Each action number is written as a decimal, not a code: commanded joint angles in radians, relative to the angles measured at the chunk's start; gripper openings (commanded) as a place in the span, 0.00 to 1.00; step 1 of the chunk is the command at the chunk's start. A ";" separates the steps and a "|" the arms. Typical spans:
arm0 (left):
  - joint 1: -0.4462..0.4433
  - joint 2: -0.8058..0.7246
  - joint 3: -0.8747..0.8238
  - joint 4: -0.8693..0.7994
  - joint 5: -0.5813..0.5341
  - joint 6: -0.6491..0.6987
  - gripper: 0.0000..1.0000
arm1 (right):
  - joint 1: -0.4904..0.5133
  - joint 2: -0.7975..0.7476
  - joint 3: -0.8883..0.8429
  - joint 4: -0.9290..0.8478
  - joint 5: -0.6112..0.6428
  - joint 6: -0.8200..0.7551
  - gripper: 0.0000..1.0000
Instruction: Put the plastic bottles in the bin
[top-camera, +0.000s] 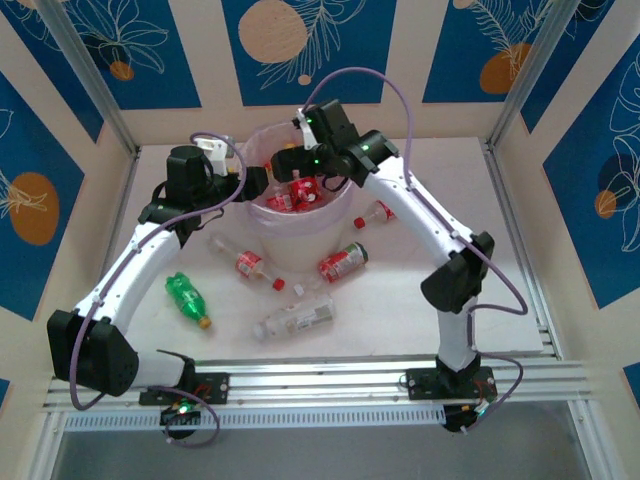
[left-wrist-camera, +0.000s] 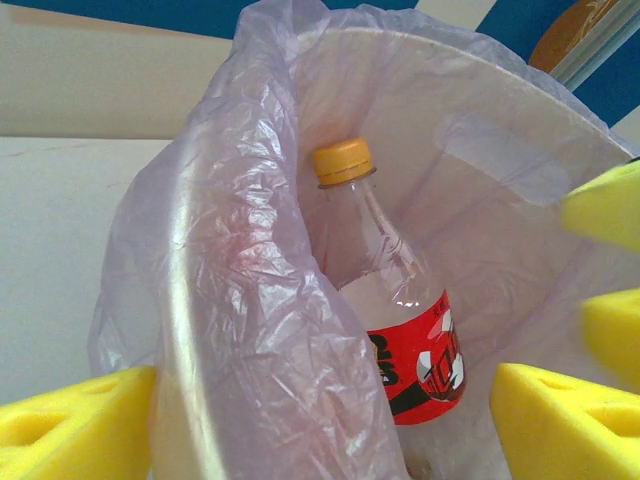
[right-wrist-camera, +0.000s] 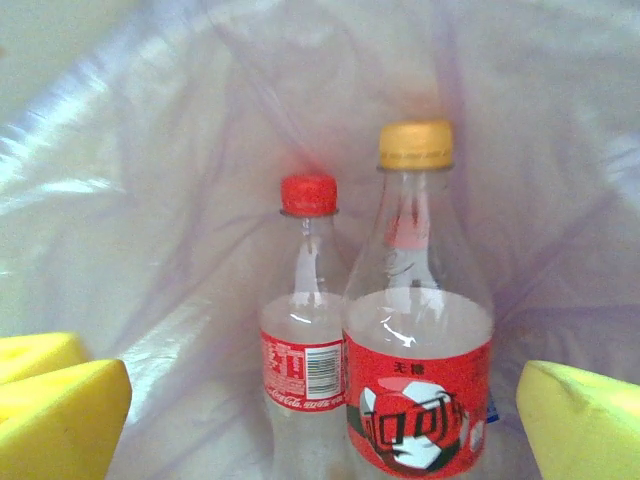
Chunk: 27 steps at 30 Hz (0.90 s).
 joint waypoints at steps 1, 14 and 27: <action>-0.034 0.052 -0.045 -0.163 -0.012 0.083 0.84 | -0.008 -0.082 0.040 -0.008 0.046 -0.023 0.99; -0.035 0.047 -0.045 -0.162 -0.009 0.081 0.84 | -0.291 -0.289 -0.233 0.055 0.058 0.162 0.99; -0.035 0.046 -0.045 -0.162 -0.008 0.081 0.84 | -0.533 -0.260 -0.596 0.217 -0.003 0.419 0.99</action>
